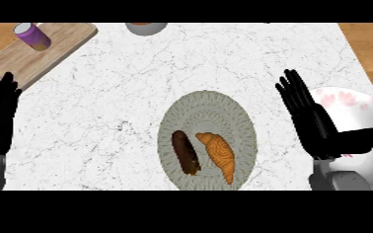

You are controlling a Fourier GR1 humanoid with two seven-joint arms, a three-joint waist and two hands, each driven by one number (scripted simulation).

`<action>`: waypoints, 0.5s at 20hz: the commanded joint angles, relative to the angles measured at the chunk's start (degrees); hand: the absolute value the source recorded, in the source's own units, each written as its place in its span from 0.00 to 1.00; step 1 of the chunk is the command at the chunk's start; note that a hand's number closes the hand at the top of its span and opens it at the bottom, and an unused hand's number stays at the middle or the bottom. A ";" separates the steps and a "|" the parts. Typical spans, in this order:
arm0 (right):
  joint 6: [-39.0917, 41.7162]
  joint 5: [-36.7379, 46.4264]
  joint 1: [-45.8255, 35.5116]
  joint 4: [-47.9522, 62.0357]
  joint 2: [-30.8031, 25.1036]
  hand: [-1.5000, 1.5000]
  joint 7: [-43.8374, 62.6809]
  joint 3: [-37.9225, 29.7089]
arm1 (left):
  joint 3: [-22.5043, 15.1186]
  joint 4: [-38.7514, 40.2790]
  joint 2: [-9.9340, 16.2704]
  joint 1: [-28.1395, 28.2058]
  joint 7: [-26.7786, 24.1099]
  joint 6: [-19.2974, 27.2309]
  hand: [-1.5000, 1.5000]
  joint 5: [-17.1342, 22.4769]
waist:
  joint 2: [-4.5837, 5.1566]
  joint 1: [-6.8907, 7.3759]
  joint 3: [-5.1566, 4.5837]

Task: Pick the croissant from the placemat and place it in the bowl

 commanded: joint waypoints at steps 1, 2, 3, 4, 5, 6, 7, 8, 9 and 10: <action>0.25 2.43 -4.03 3.56 0.51 0.00 1.00 1.05 | 0.07 -2.21 -2.25 -1.33 -0.08 -2.99 0.50 1.31 | -0.98 0.83 -0.69; -1.76 6.49 -3.34 2.11 2.00 0.00 2.06 5.89 | -1.52 -4.52 -3.58 -1.30 -0.11 -3.51 0.50 2.08 | -1.05 1.04 -0.72; -1.98 8.91 -2.30 -0.26 1.67 0.00 3.67 9.17 | -0.76 -5.81 -5.08 -2.65 -2.55 -5.30 0.50 4.69 | -1.23 0.99 -0.82; -1.91 10.72 -6.40 1.51 2.28 0.00 4.90 11.25 | -1.98 -5.61 -7.50 -6.54 -1.34 -6.49 0.50 6.40 | -0.91 0.98 -0.88; -1.37 12.47 -7.49 0.81 1.01 0.00 6.99 12.86 | -0.78 -8.44 -7.16 -5.92 -2.91 -9.90 0.50 9.46 | -1.29 2.07 -0.98; -0.69 13.91 -8.32 1.88 1.31 0.00 7.76 15.01 | -3.20 -10.43 -10.78 -6.84 -4.24 -9.63 0.50 9.54 | -1.23 2.05 -0.98; -3.09 27.58 -8.22 2.77 -14.45 0.00 6.03 10.62 | -2.55 -7.54 -8.29 -5.14 -1.98 -7.93 0.50 7.95 | -3.00 -0.21 -3.70; -8.07 31.31 -7.53 3.96 -13.59 0.00 7.79 10.71 | -3.13 -8.64 -10.92 -5.24 -2.12 -8.97 0.50 10.26 | -2.17 -0.59 -2.11; -14.29 32.62 -7.27 4.37 -7.60 0.00 10.60 11.86 | -3.17 -9.68 -12.00 -4.47 -3.27 -11.23 0.50 12.25 | -1.61 0.70 -1.32; -18.07 35.08 -7.77 4.30 -3.09 0.00 12.56 14.51 | -2.69 -9.88 -11.69 -4.65 -3.45 -12.57 0.50 13.10 | -1.33 1.13 -1.02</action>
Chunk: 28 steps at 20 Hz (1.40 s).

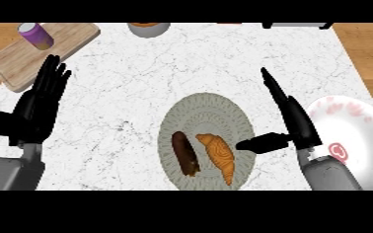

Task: Pick the croissant from the placemat and place it in the bowl

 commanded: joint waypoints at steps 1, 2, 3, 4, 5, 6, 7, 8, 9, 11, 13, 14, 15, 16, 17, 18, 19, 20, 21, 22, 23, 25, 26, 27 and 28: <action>-11.48 13.50 -0.80 1.76 3.45 0.00 3.28 4.62 | -0.36 -3.52 -2.25 0.35 0.12 -4.54 0.50 4.58 | 0.27 0.49 0.57; -11.00 15.75 -1.63 1.23 2.57 0.00 3.47 5.77 | -0.23 -3.41 -2.94 0.29 0.50 -4.71 0.50 5.22 | 0.33 0.27 0.60; -11.51 17.80 -4.28 1.88 2.81 0.00 4.40 5.92 | 1.31 -0.02 -2.59 -1.23 -1.33 -6.86 0.50 5.92 | 0.52 0.03 0.58; -13.49 20.46 -4.57 4.00 3.15 0.00 3.45 5.97 | 0.69 -5.74 -1.82 3.32 -0.26 -6.07 0.50 5.58 | 0.33 0.98 0.65; -13.87 22.98 -6.75 4.28 4.40 0.00 5.25 7.38 | 0.27 -2.10 -3.09 -0.03 -0.58 -5.28 0.50 4.17 | 0.50 0.27 0.64; -9.47 21.80 -11.04 4.71 0.53 0.00 6.80 4.46 | -0.31 -2.98 -3.50 -0.77 1.24 -4.66 0.50 4.39 | 0.50 0.33 0.65; -10.66 26.02 -11.99 8.11 2.30 0.00 8.63 7.40 | 0.70 -4.76 -1.77 1.28 0.84 -6.85 0.50 5.38 | 0.49 1.02 0.64; -6.83 28.02 -13.13 3.46 0.33 0.00 15.33 9.45 | 0.40 -2.47 -2.75 -1.46 1.92 -4.54 0.50 4.27 | 0.34 0.05 0.57; -2.33 27.53 -17.01 4.36 -0.62 0.00 18.42 9.07 | 1.60 -2.93 -1.68 0.30 0.72 -7.25 0.50 5.81 | 0.34 0.69 0.53; 6.62 26.43 -19.32 7.23 -3.48 0.00 23.30 10.18 | 0.24 -6.26 -2.32 0.57 2.15 -4.73 0.50 4.64 | 0.19 1.48 0.51; 15.69 25.21 -22.74 9.01 -4.36 0.00 28.00 12.56 | -0.93 -5.32 -2.97 0.36 1.97 -5.32 0.50 4.24 | 0.38 1.88 0.39; 19.46 26.29 -21.62 9.93 -4.43 0.00 30.16 16.29 | 0.30 -5.04 -2.36 0.37 1.43 -6.26 0.50 5.22 | 0.32 2.35 0.21; 24.31 24.92 -22.58 10.54 -4.77 0.00 32.03 17.26 | -0.16 -4.49 -2.52 0.51 0.98 -6.75 0.50 4.90 | 0.42 2.20 0.16; 28.73 22.90 -23.27 11.40 -3.38 0.00 34.29 18.35 | 0.28 -2.89 -2.62 -0.06 0.61 -6.10 0.50 4.37 | 0.74 2.07 0.11; 33.03 21.71 -22.54 11.08 -3.77 0.00 36.41 19.70 | 0.07 -3.38 -2.60 0.92 0.27 -6.81 0.50 4.60 | 0.34 1.71 0.10; 36.54 19.90 -24.86 12.90 -2.27 0.00 39.30 19.11 | 0.78 -4.16 -2.35 1.00 0.45 -6.71 0.50 5.13 | 0.44 2.73 0.21; 41.00 17.76 -26.51 12.03 -1.01 0.00 41.81 19.46 | 0.35 -3.95 -3.00 -0.29 0.82 -6.26 0.50 4.96 | 0.31 1.74 0.24; 43.55 15.97 -28.40 12.80 1.84 0.00 44.97 19.14 | 0.91 -3.59 -1.91 1.05 0.68 -7.79 0.50 5.43 | 0.37 2.11 0.33; 46.32 13.93 -31.20 11.97 3.73 0.00 48.94 17.50 | 0.38 -5.79 -3.56 -0.25 2.28 -4.05 0.50 4.62 | 0.09 1.39 0.49; 48.28 12.52 -32.19 10.09 6.92 0.00 52.93 17.98 | 1.47 -3.75 -2.62 1.27 0.68 -6.66 0.50 5.33 | 0.08 0.88 0.46; 48.29 10.78 -33.39 12.51 9.68 0.00 55.42 15.72 | 1.57 -6.52 -2.03 2.91 0.83 -6.58 0.50 4.98 | 0.18 1.21 0.57; 48.18 10.22 -33.52 13.10 13.07 0.00 59.64 16.04 | 2.78 -2.43 -1.71 -0.24 2.08 -7.10 0.50 5.26 | 0.37 0.04 0.59; 48.44 10.16 -33.26 11.41 11.64 0.00 62.00 14.76 | 1.13 -5.95 -3.53 1.73 2.19 -4.96 0.50 4.03 | 0.18 -0.06 0.63; 47.95 11.01 -34.15 14.17 12.40 0.00 60.51 15.00 | 2.56 -4.72 -2.93 0.83 1.98 -5.96 0.50 4.63 | 0.36 0.13 0.64; 47.39 11.13 -32.92 11.47 13.35 0.00 62.07 15.73 | 2.45 -2.41 -2.97 -1.21 2.00 -6.66 0.50 4.08 | 0.34 -0.41 0.64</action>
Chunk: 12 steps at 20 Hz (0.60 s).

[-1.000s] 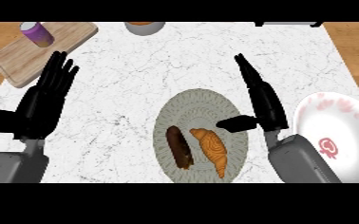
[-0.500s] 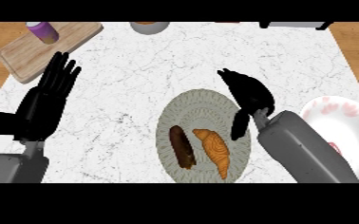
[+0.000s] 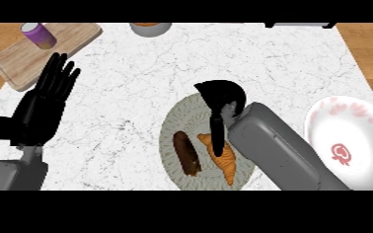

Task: Pick the croissant from the placemat and place it in the bowl

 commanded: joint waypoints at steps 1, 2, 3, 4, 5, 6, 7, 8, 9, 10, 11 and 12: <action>5.68 -2.00 -1.50 -0.96 2.90 0.00 12.24 -1.95 | 0.60 -2.04 -0.56 3.67 -1.28 -0.73 0.50 -0.58 | -0.05 -0.34 0.09; 4.97 -1.85 0.24 -2.82 3.56 0.00 12.70 -1.29 | -0.88 -3.56 -1.82 2.47 0.59 1.79 0.50 -2.06 | -0.06 -0.59 0.12; 5.37 -3.69 -0.24 -4.15 5.86 0.00 17.37 -1.11 | 1.93 0.75 -0.18 -0.51 -0.03 -1.41 0.50 0.45 | -0.13 -1.19 0.06; 4.31 -2.95 1.69 -6.06 6.19 0.00 17.91 0.62 | 0.37 1.15 -1.40 2.62 -2.48 -1.05 0.50 -1.83 | -0.17 -1.16 0.06; 2.39 -0.41 1.75 -1.06 5.53 0.00 12.30 0.65 | 0.61 -1.62 -1.30 1.10 0.82 0.30 0.50 -1.26 | 0.08 -0.48 0.12; 0.93 1.11 5.18 -2.02 4.93 0.00 10.73 2.51 | 1.19 0.12 -1.24 -2.03 1.95 0.22 0.50 -0.79 | 0.11 -0.91 0.12; 4.22 -1.13 2.36 -2.69 3.74 0.00 13.02 -1.32 | 1.63 -2.89 -0.69 3.63 0.19 -1.29 0.50 -0.66 | 0.00 -0.41 0.11; 4.37 -1.36 3.75 -5.72 4.67 0.00 14.65 -0.84 | 1.67 0.25 -1.63 3.30 -2.69 -2.14 0.50 -1.99 | 0.02 -0.76 0.10; 3.93 -0.86 7.16 -7.31 4.85 0.00 16.00 2.30 | 1.54 -0.62 -1.06 3.01 -0.83 -1.55 0.50 -1.66 | -0.12 -1.07 0.10; 5.15 -1.41 6.58 -9.22 3.66 0.00 16.57 1.09 | 2.04 -1.30 -1.73 4.78 -1.61 -2.30 0.50 -0.71 | -0.13 -0.92 0.09; 2.67 0.83 8.42 -7.72 4.21 0.00 14.32 2.62 | 0.80 -3.68 -2.59 5.24 -1.51 -0.99 0.50 -2.19 | -0.05 -0.64 0.12; 3.80 1.00 11.18 -12.07 0.05 0.00 12.71 2.37 | 2.27 0.17 -1.58 3.45 -1.56 -2.92 0.50 -1.34 | -0.03 -1.26 0.11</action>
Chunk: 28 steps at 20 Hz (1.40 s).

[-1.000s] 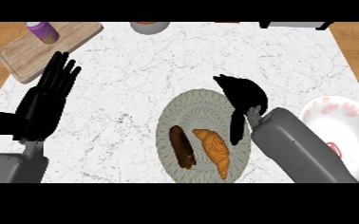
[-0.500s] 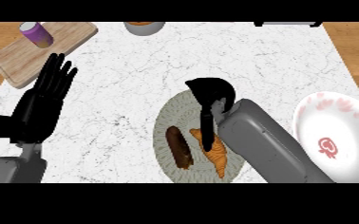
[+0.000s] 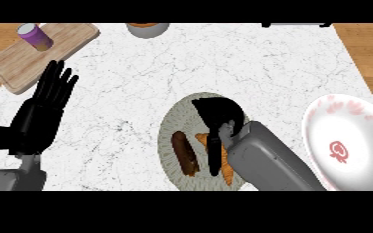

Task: Pick the croissant from the placemat and place it in the bowl

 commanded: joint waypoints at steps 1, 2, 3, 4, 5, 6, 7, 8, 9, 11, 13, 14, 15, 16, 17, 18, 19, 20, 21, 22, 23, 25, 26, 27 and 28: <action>2.14 3.09 2.44 -3.01 -1.58 0.00 6.62 1.25 | 1.91 0.09 0.33 -3.60 3.77 0.93 0.50 0.93 | 0.11 -0.17 0.03; 1.90 4.16 5.61 -9.22 -2.15 0.00 7.37 2.89 | 0.75 -1.26 -0.55 -0.69 2.47 0.63 0.50 -0.28 | -0.01 -0.20 0.03; 0.33 6.54 3.04 -4.33 -0.46 0.00 4.83 1.79 | 0.16 -0.33 -1.49 -1.68 1.22 0.14 0.50 -1.43 | 0.17 0.18 0.03; -2.19 9.51 4.95 -4.68 0.17 0.00 3.22 3.87 | 1.25 -3.39 0.24 0.92 3.32 -0.68 0.50 -0.22 | 0.13 0.44 0.04; -1.07 9.26 5.07 -7.49 0.50 0.00 5.24 2.93 | 0.75 2.72 -2.89 -0.78 -1.72 -0.43 0.50 -2.29 | 0.18 0.00 0.02; 0.22 10.09 7.72 -8.17 -3.48 0.00 0.04 2.11 | 2.27 2.94 -1.08 -1.68 -0.15 -3.18 0.50 -0.82 | 0.21 0.03 0.03; -1.90 12.23 8.32 -7.13 0.22 0.00 2.67 4.19 | 0.18 -3.34 -2.10 -1.00 4.71 1.14 0.50 -1.80 | 0.14 0.28 0.05; -2.71 14.05 10.92 -6.90 -4.61 0.00 -5.32 3.54 | 2.57 -1.07 -0.67 -2.60 3.86 -1.31 0.50 -0.87 | 0.22 0.19 0.05; -2.72 15.49 11.53 -7.66 -0.61 0.00 -1.56 4.74 | 2.49 -3.09 -1.25 -0.42 3.92 -1.35 0.50 -1.36 | 0.18 0.33 0.05; -1.93 16.86 11.28 -6.44 -1.29 0.00 -4.18 3.56 | 0.98 2.52 -4.14 0.49 -1.75 -2.21 0.50 -4.73 | 0.27 0.26 0.03; -5.08 20.26 9.63 0.08 0.88 0.00 -8.23 3.71 | 5.24 -2.52 0.03 -0.69 3.84 -3.09 0.50 -1.23 | 0.29 0.75 0.05; -0.26 18.88 11.79 -5.00 -2.37 0.00 -8.79 0.87 | 2.62 4.19 -4.22 -3.53 0.05 -2.58 0.50 -5.11 | 0.28 0.19 0.04; -0.95 21.04 14.38 -6.01 -0.48 0.00 -8.62 2.64 | 3.63 -2.11 -3.68 0.23 3.21 -2.44 0.50 -4.09 | 0.22 0.38 0.04; -1.17 21.60 11.08 -1.10 1.44 0.00 -9.27 1.65 | 4.15 4.38 -3.57 -5.82 3.10 -3.49 0.50 -3.90 | 0.31 0.28 0.04; -0.29 21.30 13.74 -3.15 -1.71 0.00 -10.49 0.82 | 2.44 1.41 -6.34 -2.54 1.75 -0.75 0.50 -5.60 | 0.26 0.28 0.04; 0.67 22.07 11.40 -0.50 -0.03 0.00 -11.69 -0.98 | 4.31 -2.26 -3.51 -0.91 4.49 -3.40 0.50 -4.31 | 0.24 0.50 0.05; 1.50 22.39 12.27 -1.70 -1.82 0.00 -12.29 -1.69 | 5.64 -0.33 -3.76 -0.55 2.72 -5.02 0.50 -3.18 | 0.24 0.42 0.04; -0.37 24.43 12.14 1.54 2.07 0.00 -10.88 0.63 | 5.88 1.49 -2.94 -3.42 3.13 -4.87 0.50 -4.61 | 0.28 0.40 0.04; -1.98 25.90 13.64 1.79 2.66 0.00 -11.78 1.16 | 4.73 -3.08 -4.94 -1.82 6.43 -2.14 0.50 -4.42 | 0.24 0.47 0.05; -0.05 24.90 10.20 3.51 4.25 0.00 -11.43 -2.15 | 5.91 1.14 -4.80 0.16 0.57 -6.85 0.50 -4.27 | 0.28 0.51 0.03; -4.33 27.75 11.87 7.62 2.73 0.00 -15.82 -0.21 | 5.84 -0.05 -4.41 -3.98 5.65 -3.45 0.50 -4.77 | 0.31 0.47 0.05; 0.45 27.36 12.47 4.84 4.17 0.00 -13.14 -1.52 | 7.42 -0.73 -3.80 -2.92 6.54 -5.89 0.50 -3.75 | 0.25 0.41 0.04; -3.67 30.17 14.85 6.07 3.59 0.00 -15.80 0.72 | 7.28 1.49 -4.77 -3.54 4.21 -5.90 0.50 -5.08 | 0.27 0.35 0.04; -2.93 29.23 15.16 7.20 3.08 0.00 -15.51 0.14 | 5.27 5.10 -6.95 -7.66 3.79 -2.83 0.50 -7.43 | 0.33 0.11 0.04; 0.54 30.03 14.36 3.80 3.76 0.00 -14.99 -2.21 | 5.61 -0.84 -7.08 -2.26 4.98 -4.38 0.50 -7.38 | 0.23 0.36 0.04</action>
